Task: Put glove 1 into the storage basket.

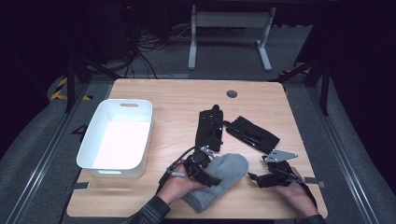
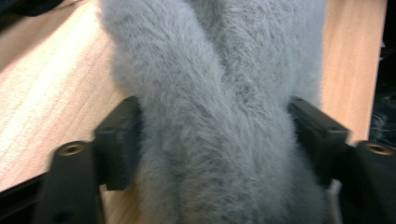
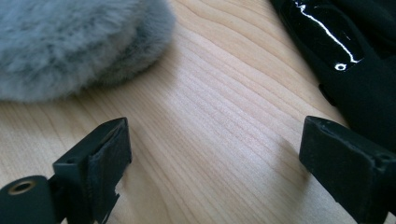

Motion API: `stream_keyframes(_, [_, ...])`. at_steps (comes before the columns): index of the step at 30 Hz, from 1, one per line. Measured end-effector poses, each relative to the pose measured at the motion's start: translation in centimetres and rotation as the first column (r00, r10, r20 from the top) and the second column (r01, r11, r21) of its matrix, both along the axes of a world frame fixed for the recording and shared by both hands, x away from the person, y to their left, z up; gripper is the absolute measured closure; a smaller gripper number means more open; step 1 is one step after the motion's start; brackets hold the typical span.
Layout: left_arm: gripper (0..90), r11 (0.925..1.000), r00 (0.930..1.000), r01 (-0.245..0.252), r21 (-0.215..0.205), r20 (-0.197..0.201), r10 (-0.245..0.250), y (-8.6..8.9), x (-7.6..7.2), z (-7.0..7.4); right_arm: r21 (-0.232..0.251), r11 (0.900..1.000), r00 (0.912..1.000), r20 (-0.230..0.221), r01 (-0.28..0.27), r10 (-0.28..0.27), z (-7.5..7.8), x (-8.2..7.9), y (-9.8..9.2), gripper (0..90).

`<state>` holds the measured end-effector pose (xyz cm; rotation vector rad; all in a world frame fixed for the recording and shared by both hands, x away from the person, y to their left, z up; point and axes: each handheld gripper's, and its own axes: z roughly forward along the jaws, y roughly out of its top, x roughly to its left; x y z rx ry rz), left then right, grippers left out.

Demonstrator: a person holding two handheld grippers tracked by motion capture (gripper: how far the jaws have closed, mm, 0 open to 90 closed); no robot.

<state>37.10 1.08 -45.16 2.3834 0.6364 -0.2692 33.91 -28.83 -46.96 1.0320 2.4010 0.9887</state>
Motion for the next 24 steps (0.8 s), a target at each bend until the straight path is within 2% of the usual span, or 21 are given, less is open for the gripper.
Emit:
stream_keyframes(3, [45.1,0.9999,0.9998,0.012,-0.002,-0.017,-0.012,0.0,0.1,0.0,0.006,1.0,1.0,0.002,0.004,-0.004,-0.1,0.0,0.1,6.8])
stream_keyframes(4, [45.1,0.9998,0.9995,0.017,0.001,-0.027,-0.017,0.0,0.2,0.0,0.011,1.0,1.0,0.001,0.001,-0.001,-0.2,0.1,0.1,6.0])
stream_keyframes(5, [52.1,0.9998,0.9992,0.018,0.003,-0.036,-0.018,-0.1,0.2,0.1,0.01,1.0,1.0,-0.008,0.002,-0.002,-0.2,0.2,0.1,4.4])
stream_keyframes(6, [54.6,0.9998,0.9989,0.02,0.005,-0.041,-0.02,-0.1,0.2,0.1,0.011,1.0,1.0,-0.008,0.001,-0.001,-0.2,0.2,0.1,4.2])
stream_keyframes(10, [63.6,0.9996,0.9988,0.027,0.008,-0.041,-0.027,-0.1,0.1,0.6,0.009,1.0,0.9999,-0.012,-0.001,0.001,-0.2,0.2,0.1,3.7])
stream_keyframes(13, [65.3,0.9997,0.9987,0.025,0.002,-0.046,-0.025,0.0,0.1,0.8,0.009,1.0,0.9999,-0.012,-0.001,0.001,-0.2,0.2,0.1,3.8])
stream_keyframes(16, [66.0,0.9994,0.9977,0.024,-0.027,-0.062,-0.026,0.2,0.2,1.2,0.009,1.0,0.9999,-0.012,-0.001,0.001,-0.2,0.2,0.1,3.7])
stream_keyframes(20, [65.9,0.9982,0.9981,0.013,-0.058,-0.059,-0.016,0.7,0.3,1.8,0.009,1.0,0.9999,-0.011,-0.001,0.001,-0.2,0.2,0.1,3.8])
stream_keyframes(22, [65.9,0.9982,0.9983,0.011,-0.059,-0.056,-0.014,0.8,0.3,2.1,0.009,1.0,0.9999,-0.011,-0.001,0.001,-0.2,0.1,0.1,3.7])
stream_keyframes(24, [65.8,0.9977,0.9991,0.014,-0.067,-0.038,-0.017,1.2,0.3,3.0,0.009,1.0,0.9999,-0.011,0.0,0.0,-0.2,0.1,0.1,3.7])
